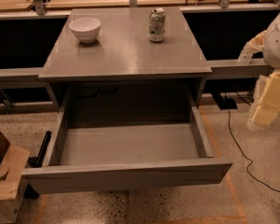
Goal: Close top drawer
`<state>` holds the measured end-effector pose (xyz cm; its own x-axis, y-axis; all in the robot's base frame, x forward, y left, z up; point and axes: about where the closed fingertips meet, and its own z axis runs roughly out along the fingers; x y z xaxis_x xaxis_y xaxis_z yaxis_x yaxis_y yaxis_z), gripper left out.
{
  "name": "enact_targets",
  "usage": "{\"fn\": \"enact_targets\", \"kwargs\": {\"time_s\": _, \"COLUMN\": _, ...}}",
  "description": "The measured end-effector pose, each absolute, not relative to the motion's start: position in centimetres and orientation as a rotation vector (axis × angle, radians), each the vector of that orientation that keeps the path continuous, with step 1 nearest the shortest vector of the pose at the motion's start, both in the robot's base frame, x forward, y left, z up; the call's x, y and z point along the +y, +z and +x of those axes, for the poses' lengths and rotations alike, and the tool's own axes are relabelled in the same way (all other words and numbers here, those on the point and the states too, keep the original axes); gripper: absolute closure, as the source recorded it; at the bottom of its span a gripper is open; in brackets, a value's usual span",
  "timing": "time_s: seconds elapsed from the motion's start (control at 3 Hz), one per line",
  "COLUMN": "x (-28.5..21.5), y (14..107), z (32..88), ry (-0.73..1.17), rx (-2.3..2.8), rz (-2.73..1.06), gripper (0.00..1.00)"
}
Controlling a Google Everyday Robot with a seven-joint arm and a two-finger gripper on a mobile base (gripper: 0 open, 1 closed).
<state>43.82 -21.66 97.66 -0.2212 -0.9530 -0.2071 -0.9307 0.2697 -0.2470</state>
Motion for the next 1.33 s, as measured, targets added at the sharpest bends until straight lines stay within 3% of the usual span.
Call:
{"fn": "enact_targets", "kwargs": {"time_s": 0.33, "x": -21.7, "y": 97.7, "z": 43.8, "ry": -0.100, "rx": 2.231, "rz": -1.724, "gripper": 0.00}}
{"fn": "enact_targets", "kwargs": {"time_s": 1.33, "x": -21.7, "y": 97.1, "z": 42.8, "ry": -0.051, "rx": 2.234, "rz": -1.684, "gripper": 0.64}}
